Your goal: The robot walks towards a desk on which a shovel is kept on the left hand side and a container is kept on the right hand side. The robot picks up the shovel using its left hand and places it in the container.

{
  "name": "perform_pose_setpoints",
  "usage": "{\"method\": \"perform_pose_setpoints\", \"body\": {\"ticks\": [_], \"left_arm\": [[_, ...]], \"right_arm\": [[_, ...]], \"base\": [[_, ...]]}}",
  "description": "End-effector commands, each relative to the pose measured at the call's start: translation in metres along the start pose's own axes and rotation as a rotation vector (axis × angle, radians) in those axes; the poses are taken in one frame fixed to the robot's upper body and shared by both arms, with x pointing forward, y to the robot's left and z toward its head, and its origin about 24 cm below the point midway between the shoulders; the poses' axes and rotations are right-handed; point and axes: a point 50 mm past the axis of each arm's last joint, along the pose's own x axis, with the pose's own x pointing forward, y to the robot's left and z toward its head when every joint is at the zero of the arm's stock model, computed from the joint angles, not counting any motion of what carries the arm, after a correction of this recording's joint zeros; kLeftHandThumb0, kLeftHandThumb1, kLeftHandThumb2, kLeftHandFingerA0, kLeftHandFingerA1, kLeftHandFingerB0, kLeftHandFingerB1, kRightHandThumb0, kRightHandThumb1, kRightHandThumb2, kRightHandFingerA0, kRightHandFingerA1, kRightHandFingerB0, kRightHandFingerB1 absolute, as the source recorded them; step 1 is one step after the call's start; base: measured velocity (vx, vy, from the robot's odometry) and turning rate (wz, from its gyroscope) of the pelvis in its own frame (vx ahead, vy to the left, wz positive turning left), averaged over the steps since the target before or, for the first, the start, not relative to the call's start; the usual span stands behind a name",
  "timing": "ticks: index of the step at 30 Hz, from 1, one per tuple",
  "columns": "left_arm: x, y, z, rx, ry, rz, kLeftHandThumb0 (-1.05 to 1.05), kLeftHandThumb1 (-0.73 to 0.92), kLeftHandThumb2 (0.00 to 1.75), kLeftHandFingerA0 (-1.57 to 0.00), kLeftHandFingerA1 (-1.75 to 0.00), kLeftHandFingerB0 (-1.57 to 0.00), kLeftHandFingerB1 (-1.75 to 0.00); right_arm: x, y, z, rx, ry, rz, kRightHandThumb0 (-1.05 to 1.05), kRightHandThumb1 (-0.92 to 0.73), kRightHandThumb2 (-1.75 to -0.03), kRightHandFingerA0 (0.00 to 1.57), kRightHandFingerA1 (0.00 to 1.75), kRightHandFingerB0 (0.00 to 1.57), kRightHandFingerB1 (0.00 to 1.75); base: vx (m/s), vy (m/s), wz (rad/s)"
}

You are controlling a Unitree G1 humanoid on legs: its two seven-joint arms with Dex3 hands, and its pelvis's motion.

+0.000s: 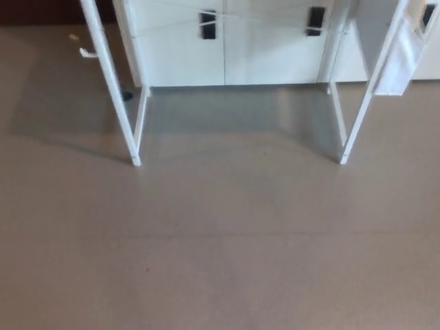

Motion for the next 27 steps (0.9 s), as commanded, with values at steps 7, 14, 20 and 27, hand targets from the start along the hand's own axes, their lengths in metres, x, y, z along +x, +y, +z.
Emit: {"method": "perform_pose_setpoints", "body": {"ticks": [7, 14, 20, 27], "left_arm": [[0.0008, 0.0074, 0.0046, -0.030, -0.022, 0.025, -0.24, 0.63, 0.58, -0.38, -0.64, -0.23, -0.33], [-0.0011, 0.0079, 0.0012, -0.016, -0.027, 0.026, -0.24, 0.61, 0.58, -0.39, -0.62, -0.24, -0.33], [-0.0014, 0.0080, -0.0007, -0.043, -0.023, 0.031, -0.23, 0.63, 0.57, -0.27, -0.49, -0.25, -0.33], [-0.0023, 0.0108, -0.0051, -0.054, -0.006, 0.036, -0.22, 0.61, 0.58, -0.41, -0.66, -0.23, -0.32]], "right_arm": [[0.0000, -0.0005, 0.0051, -0.006, -0.043, -0.002, -0.45, -0.63, -0.59, 0.34, 0.44, 0.29, 0.35], [-0.0007, 0.0005, 0.0043, -0.014, -0.052, -0.001, -0.44, -0.64, -0.58, 0.36, 0.45, 0.29, 0.36], [-0.0009, 0.0013, 0.0042, -0.048, -0.052, 0.003, -0.45, -0.65, -0.58, 0.36, 0.44, 0.30, 0.35], [-0.0017, 0.0016, 0.0012, -0.048, -0.043, 0.007, -0.44, -0.65, -0.59, 0.37, 0.44, 0.29, 0.35]], "base": [[0.18, -0.106, -0.04], [0.25, 0.148, -0.08], [0.27, -0.018, 0.08], [0.29, -0.264, 0.32]]}}
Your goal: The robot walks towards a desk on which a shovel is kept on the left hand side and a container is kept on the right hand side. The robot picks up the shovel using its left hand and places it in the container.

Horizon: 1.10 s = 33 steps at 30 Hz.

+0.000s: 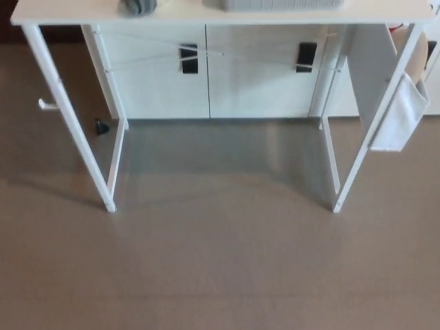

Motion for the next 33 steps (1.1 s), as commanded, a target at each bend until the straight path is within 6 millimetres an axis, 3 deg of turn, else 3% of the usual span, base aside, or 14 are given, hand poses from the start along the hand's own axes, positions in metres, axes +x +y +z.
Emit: {"method": "perform_pose_setpoints", "body": {"ticks": [1, 2, 3, 4, 9, 16, 18, 19, 22, 23, 24, 25, 31, 33], "left_arm": [[-0.0006, 0.0049, 0.0000, -0.029, -0.015, 0.008, -0.21, 0.61, 0.58, -0.40, -0.64, -0.22, -0.32], [-0.0006, 0.0051, 0.0000, -0.022, -0.013, 0.007, -0.23, 0.61, 0.58, -0.34, -0.59, -0.21, -0.31], [-0.0005, 0.0055, 0.0000, -0.010, -0.009, 0.010, -0.20, 0.44, 0.91, -0.32, -0.65, -0.10, -0.48], [-0.0003, 0.0055, 0.0008, -0.004, -0.010, 0.009, -0.26, 0.61, 0.58, -0.31, -0.60, -0.22, -0.31], [-0.0010, 0.0066, 0.0007, 0.018, -0.017, -0.008, -0.34, 0.58, 0.67, -0.21, -0.46, -0.18, -0.36], [0.0003, 0.0062, 0.0025, 0.011, -0.010, 0.004, -0.27, 0.62, 0.58, -0.19, -0.38, -0.20, -0.31], [0.0002, 0.0055, 0.0031, 0.006, -0.017, 0.002, -0.22, 0.45, 0.91, -0.25, -0.60, -0.08, -0.47], [0.0003, 0.0050, 0.0034, 0.002, -0.018, 0.005, -0.25, 0.62, 0.58, -0.31, -0.53, -0.22, -0.31], [-0.0002, 0.0064, 0.0028, 0.015, -0.019, -0.001, -0.29, 0.62, 0.58, -0.18, -0.38, -0.20, -0.31], [-0.0007, 0.0058, 0.0022, 0.013, -0.023, -0.005, -0.23, 0.44, 0.91, -0.23, -0.59, -0.09, -0.47], [-0.0007, 0.0055, 0.0023, 0.010, -0.025, -0.006, -0.23, 0.44, 0.91, -0.23, -0.59, -0.09, -0.47], [-0.0007, 0.0052, 0.0025, 0.004, -0.023, -0.010, -0.34, 0.59, 0.67, -0.20, -0.46, -0.18, -0.35], [-0.0005, 0.0018, 0.0040, 0.035, -0.030, -0.011, -0.30, 0.62, 0.59, -0.28, -0.43, -0.24, -0.31], [-0.0015, 0.0008, 0.0042, 0.039, -0.045, -0.027, -0.36, 0.58, 0.69, -0.22, -0.46, -0.20, -0.36]], "right_arm": [[-0.0011, -0.0079, 0.0021, -0.012, -0.021, -0.020, -0.44, -0.64, -0.59, 0.35, 0.44, 0.28, 0.35], [-0.0011, -0.0080, 0.0018, -0.020, -0.017, -0.018, -0.45, -0.65, -0.58, 0.35, 0.43, 0.28, 0.34], [-0.0011, -0.0082, 0.0014, -0.022, -0.015, -0.015, -0.45, -0.65, -0.59, 0.35, 0.43, 0.28, 0.34], [-0.0009, -0.0080, 0.0019, -0.020, -0.015, -0.015, -0.45, -0.64, -0.59, 0.34, 0.44, 0.27, 0.34], [-0.0015, -0.0069, 0.0019, -0.031, -0.027, -0.008, -0.45, -0.65, -0.60, 0.33, 0.45, 0.26, 0.36], [-0.0015, -0.0048, 0.0026, -0.024, -0.038, 0.002, -0.43, -0.65, -0.58, 0.37, 0.48, 0.27, 0.37], [-0.0017, -0.0039, 0.0032, -0.033, -0.047, 0.004, -0.42, -0.64, -0.59, 0.34, 0.47, 0.28, 0.38], [-0.0015, -0.0037, 0.0030, -0.039, -0.043, 0.002, -0.43, -0.64, -0.59, 0.35, 0.46, 0.28, 0.37], [-0.0015, -0.0027, 0.0014, -0.040, -0.036, 0.004, -0.42, -0.64, -0.59, 0.36, 0.49, 0.29, 0.38], [-0.0014, -0.0027, 0.0002, -0.019, -0.025, 0.008, -0.42, -0.64, -0.58, 0.33, 0.47, 0.27, 0.37], [-0.0013, -0.0026, 0.0000, -0.011, -0.022, 0.010, -0.42, -0.64, -0.58, 0.33, 0.47, 0.27, 0.37], [-0.0014, -0.0026, -0.0002, -0.013, -0.023, 0.011, -0.43, -0.64, -0.59, 0.32, 0.45, 0.27, 0.36], [-0.0024, -0.0030, -0.0020, -0.031, -0.023, 0.012, -0.46, -0.64, -0.60, 0.32, 0.45, 0.27, 0.35], [-0.0024, -0.0030, -0.0019, -0.040, -0.024, 0.012, -0.45, -0.64, -0.58, 0.34, 0.45, 0.28, 0.35]], "base": [[0.34, -0.479, 0.60], [0.33, -0.475, 0.51], [0.30, -0.235, 0.17], [0.33, -0.163, 0.04], [0.32, -0.085, -0.04], [0.41, 0.151, -0.18], [0.42, 0.261, -0.24], [0.31, 0.123, -0.02], [0.34, 0.115, 0.05], [0.32, 0.094, 0.10], [0.35, 0.038, 0.11], [0.37, 0.025, 0.13], [0.38, -0.109, 0.33], [0.37, -0.119, 0.36]]}}
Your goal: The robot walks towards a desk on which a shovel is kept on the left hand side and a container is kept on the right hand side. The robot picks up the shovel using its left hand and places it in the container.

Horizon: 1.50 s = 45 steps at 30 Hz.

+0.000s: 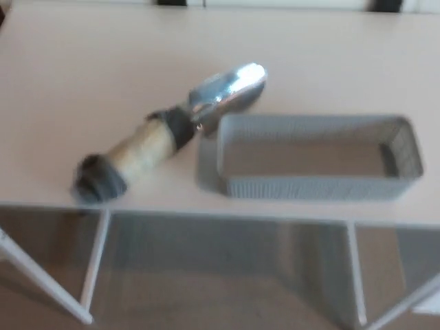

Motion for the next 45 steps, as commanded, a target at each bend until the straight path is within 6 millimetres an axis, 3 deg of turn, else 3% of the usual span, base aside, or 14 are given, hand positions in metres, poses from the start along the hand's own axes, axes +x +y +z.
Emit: {"method": "perform_pose_setpoints", "body": {"ticks": [1, 2, 5, 11, 12, 17, 23, 24, 31, 32, 36, 40, 42, 45], "left_arm": [[-0.0036, 0.0065, -0.0022, 0.043, -0.027, -0.003, -0.38, 0.58, 0.70, -0.21, -0.43, -0.18, -0.36], [-0.0037, 0.0062, -0.0026, 0.037, -0.026, -0.006, -0.33, 0.63, 0.59, -0.20, -0.36, -0.22, -0.31], [-0.0037, 0.0069, -0.0034, 0.038, -0.017, -0.001, -0.38, 0.58, 0.70, -0.22, -0.43, -0.19, -0.36], [-0.0044, 0.0071, -0.0028, 0.045, -0.028, -0.015, -0.32, 0.64, 0.59, -0.18, -0.37, -0.21, -0.31], [-0.0047, 0.0077, -0.0037, 0.051, -0.022, -0.009, -0.39, 0.58, 0.70, -0.21, -0.43, -0.18, -0.36], [-0.0044, 0.0077, -0.0041, 0.040, -0.015, 0.002, -0.31, 0.64, 0.59, -0.18, -0.37, -0.23, -0.31], [-0.0047, 0.0084, -0.0044, 0.026, -0.018, -0.005, -0.38, 0.59, 0.69, -0.20, -0.46, -0.19, -0.36], [-0.0048, 0.0082, -0.0042, 0.026, -0.021, -0.003, -0.31, 0.63, 0.59, -0.27, -0.50, -0.22, -0.31], [-0.0051, 0.0094, -0.0078, 0.032, -0.003, 0.004, -0.37, 0.58, 0.70, -0.22, -0.46, -0.21, -0.36], [-0.0047, 0.0092, -0.0077, 0.032, 0.002, 0.006, -0.30, 0.63, 0.59, -0.27, -0.43, -0.24, -0.31], [-0.0047, 0.0078, -0.0053, 0.044, -0.008, -0.013, -0.38, 0.58, 0.70, -0.20, -0.44, -0.18, -0.35], [-0.0054, 0.0066, -0.0042, 0.042, -0.028, -0.021, -0.31, 0.63, 0.59, -0.26, -0.44, -0.23, -0.31], [-0.0046, 0.0059, -0.0029, 0.041, -0.025, -0.017, -0.38, 0.59, 0.70, -0.21, -0.45, -0.19, -0.36], [-0.0036, 0.0055, -0.0008, 0.060, -0.024, -0.018, -0.32, 0.65, 0.60, -0.20, -0.36, -0.22, -0.31]], "right_arm": [[-0.0025, -0.0033, -0.0044, -0.016, -0.004, -0.006, -0.45, -0.64, -0.59, 0.35, 0.47, 0.28, 0.36], [-0.0025, -0.0035, -0.0043, -0.019, -0.003, -0.007, -0.45, -0.65, -0.58, 0.35, 0.46, 0.29, 0.35], [-0.0029, -0.0032, -0.0048, -0.025, -0.006, -0.008, -0.45, -0.65, -0.59, 0.33, 0.45, 0.27, 0.35], [-0.0026, -0.0024, -0.0038, -0.013, -0.007, -0.003, -0.44, -0.64, -0.58, 0.34, 0.45, 0.27, 0.35], [-0.0031, -0.0021, -0.0045, -0.036, -0.013, -0.008, -0.45, -0.65, -0.58, 0.36, 0.48, 0.28, 0.37], [-0.0024, -0.0019, -0.0057, -0.025, 0.003, -0.010, -0.46, -0.64, -0.59, 0.36, 0.45, 0.29, 0.35], [-0.0022, -0.0020, -0.0052, -0.031, 0.001, -0.008, -0.46, -0.65, -0.59, 0.35, 0.46, 0.28, 0.36], [-0.0024, -0.0019, -0.0054, -0.030, -0.002, -0.008, -0.46, -0.65, -0.59, 0.36, 0.47, 0.28, 0.36], [-0.0039, -0.0018, -0.0076, -0.030, -0.006, -0.010, -0.45, -0.64, -0.59, 0.37, 0.47, 0.29, 0.36], [-0.0039, -0.0018, -0.0074, -0.043, -0.007, -0.008, -0.45, -0.65, -0.59, 0.37, 0.47, 0.29, 0.36], [-0.0038, -0.0012, -0.0068, -0.044, -0.009, -0.005, -0.46, -0.66, -0.58, 0.35, 0.45, 0.28, 0.36], [-0.0038, -0.0014, -0.0072, -0.054, -0.006, -0.005, -0.46, -0.65, -0.59, 0.37, 0.46, 0.29, 0.36], [-0.0034, -0.0008, -0.0066, -0.056, -0.005, -0.008, -0.46, -0.66, -0.58, 0.35, 0.44, 0.29, 0.35], [-0.0033, -0.0005, -0.0061, -0.060, -0.006, -0.007, -0.47, -0.65, -0.58, 0.34, 0.45, 0.29, 0.35]], "base": [[0.35, -0.117, 0.18], [0.32, -0.097, 0.11], [0.31, -0.079, -0.11], [0.21, 0.093, -0.22], [0.21, 0.330, 0.11], [0.14, 0.220, -0.15], [-0.10, -0.026, -0.03], [-0.21, -0.132, 0.04], [-0.27, -0.190, -0.05], [-0.17, -0.045, -0.02], [-0.16, 0.047, 0.02], [-0.12, 0.216, -0.07], [-0.08, 0.347, 0.04], [-0.05, 0.263, -0.02]]}}
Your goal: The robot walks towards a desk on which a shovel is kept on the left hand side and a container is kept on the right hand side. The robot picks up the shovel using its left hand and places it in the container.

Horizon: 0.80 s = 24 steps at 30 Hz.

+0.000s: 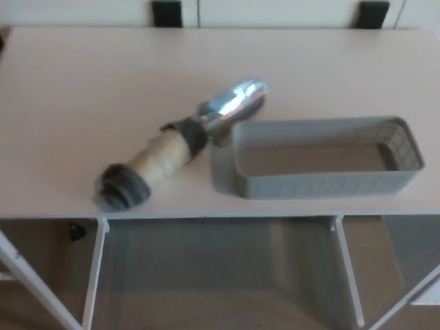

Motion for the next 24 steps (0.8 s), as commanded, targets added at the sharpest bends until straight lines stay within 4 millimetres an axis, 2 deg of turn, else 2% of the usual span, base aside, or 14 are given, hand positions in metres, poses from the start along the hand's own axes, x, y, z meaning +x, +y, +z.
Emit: {"method": "perform_pose_setpoints", "body": {"ticks": [1, 2, 3, 4, 5, 8, 9, 10, 17, 20, 24], "left_arm": [[0.0013, 0.0003, 0.0035, 0.002, -0.007, 0.001, -0.37, 0.60, 0.71, -0.22, -0.42, -0.18, -0.36], [0.0014, 0.0005, 0.0037, -0.004, -0.004, 0.000, -0.37, 0.59, 0.71, -0.21, -0.43, -0.18, -0.36], [0.0015, 0.0006, 0.0038, -0.005, -0.005, 0.003, -0.32, 0.64, 0.59, -0.22, -0.37, -0.24, -0.31], [0.0012, 0.0011, 0.0027, 0.001, -0.003, 0.004, -0.32, 0.64, 0.59, -0.21, -0.37, -0.24, -0.31], [0.0009, 0.0015, 0.0021, 0.005, -0.002, 0.002, -0.38, 0.60, 0.71, -0.22, -0.46, -0.20, -0.37], [0.0009, 0.0012, 0.0023, 0.028, -0.003, 0.003, -0.40, 0.59, 0.72, -0.20, -0.46, -0.19, -0.37], [0.0010, 0.0012, 0.0024, 0.029, -0.002, 0.003, -0.40, 0.59, 0.72, -0.20, -0.46, -0.19, -0.37], [0.0015, 0.0012, 0.0023, 0.027, 0.004, 0.007, -0.33, 0.66, 0.60, -0.20, -0.36, -0.24, -0.31], [0.0011, 0.0011, 0.0025, 0.023, -0.001, 0.001, -0.34, 0.65, 0.60, -0.19, -0.36, -0.23, -0.31], [0.0019, 0.0011, 0.0053, 0.021, -0.012, 0.004, -0.31, 0.65, 0.59, -0.22, -0.37, -0.24, -0.32], [0.0022, 0.0007, 0.0083, 0.031, -0.020, -0.009, -0.33, 0.66, 0.60, -0.18, -0.38, -0.24, -0.32]], "right_arm": [[0.0000, -0.0048, 0.0046, -0.015, -0.032, -0.010, -0.46, -0.65, -0.59, 0.32, 0.47, 0.28, 0.37], [-0.0001, -0.0048, 0.0046, -0.019, -0.032, -0.010, -0.47, -0.65, -0.58, 0.33, 0.48, 0.28, 0.37], [-0.0001, -0.0046, 0.0047, -0.033, -0.032, -0.009, -0.47, -0.66, -0.58, 0.33, 0.47, 0.28, 0.37], [-0.0004, -0.0046, 0.0031, -0.044, -0.025, -0.008, -0.47, -0.65, -0.60, 0.31, 0.46, 0.27, 0.36], [-0.0005, -0.0046, 0.0022, -0.049, -0.020, -0.007, -0.48, -0.67, -0.58, 0.33, 0.46, 0.28, 0.36], [0.0001, -0.0045, 0.0027, -0.041, -0.011, -0.012, -0.48, -0.64, -0.59, 0.36, 0.45, 0.29, 0.36], [0.0000, -0.0045, 0.0028, -0.040, -0.013, -0.011, -0.48, -0.64, -0.59, 0.36, 0.45, 0.29, 0.36], [-0.0008, -0.0041, 0.0033, -0.044, -0.026, -0.009, -0.49, -0.66, -0.59, 0.34, 0.45, 0.28, 0.35], [-0.0006, -0.0042, 0.0019, -0.041, -0.016, -0.002, -0.47, -0.65, -0.59, 0.32, 0.43, 0.29, 0.35], [0.0012, -0.0033, 0.0057, -0.059, -0.018, -0.001, -0.48, -0.66, -0.60, 0.31, 0.42, 0.28, 0.35], [0.0019, -0.0025, 0.0072, -0.052, -0.019, 0.004, -0.46, -0.65, -0.60, 0.31, 0.42, 0.27, 0.35]], "base": [[-0.04, 0.152, 0.02], [-0.04, 0.115, 0.05], [0.00, 0.000, 0.00], [0.00, 0.000, 0.00], [0.00, 0.000, 0.00], [0.00, -0.031, 0.03], [0.03, -0.139, 0.09], [0.04, -0.156, 0.06], [0.04, -0.137, 0.10], [0.00, 0.009, -0.03], [-0.02, 0.126, -0.06]]}}
